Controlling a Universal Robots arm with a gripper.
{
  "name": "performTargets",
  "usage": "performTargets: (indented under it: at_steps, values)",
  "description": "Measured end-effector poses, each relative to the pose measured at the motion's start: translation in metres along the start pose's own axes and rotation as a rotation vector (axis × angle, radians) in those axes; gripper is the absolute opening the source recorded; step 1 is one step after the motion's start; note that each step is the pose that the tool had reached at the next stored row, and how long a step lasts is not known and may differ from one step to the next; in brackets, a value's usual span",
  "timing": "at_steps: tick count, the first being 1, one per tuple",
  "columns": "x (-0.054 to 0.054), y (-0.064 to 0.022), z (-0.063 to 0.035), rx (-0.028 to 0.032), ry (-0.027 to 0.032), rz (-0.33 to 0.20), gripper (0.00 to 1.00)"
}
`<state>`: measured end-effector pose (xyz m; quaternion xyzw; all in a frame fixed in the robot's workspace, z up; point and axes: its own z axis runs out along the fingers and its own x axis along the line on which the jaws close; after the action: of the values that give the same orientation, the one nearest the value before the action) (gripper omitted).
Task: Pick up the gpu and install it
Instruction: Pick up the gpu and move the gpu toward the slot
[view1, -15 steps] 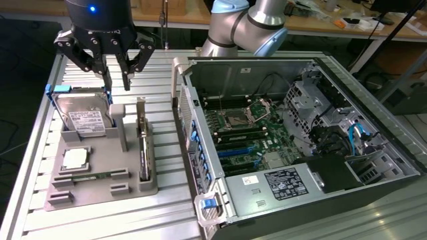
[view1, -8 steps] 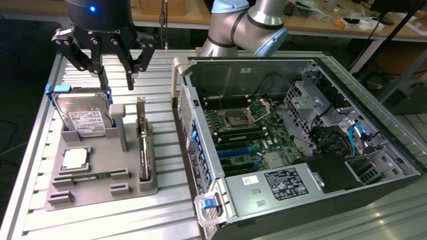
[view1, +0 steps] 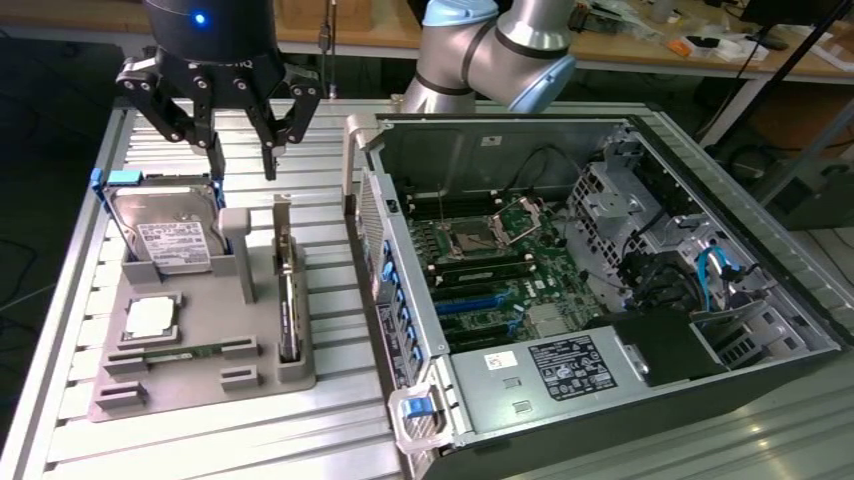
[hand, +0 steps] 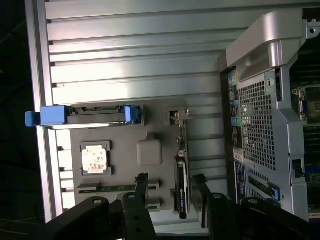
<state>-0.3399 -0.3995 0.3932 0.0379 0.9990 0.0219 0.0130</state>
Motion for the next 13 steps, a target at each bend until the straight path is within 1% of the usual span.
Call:
performTargets:
  at_steps: [9,13]
  values:
    - [-0.017,0.0006,0.0004,0.0001,0.001,0.0,0.48]
    - [-0.02,0.0005,0.0005,0.0001,0.001,0.0,0.48]
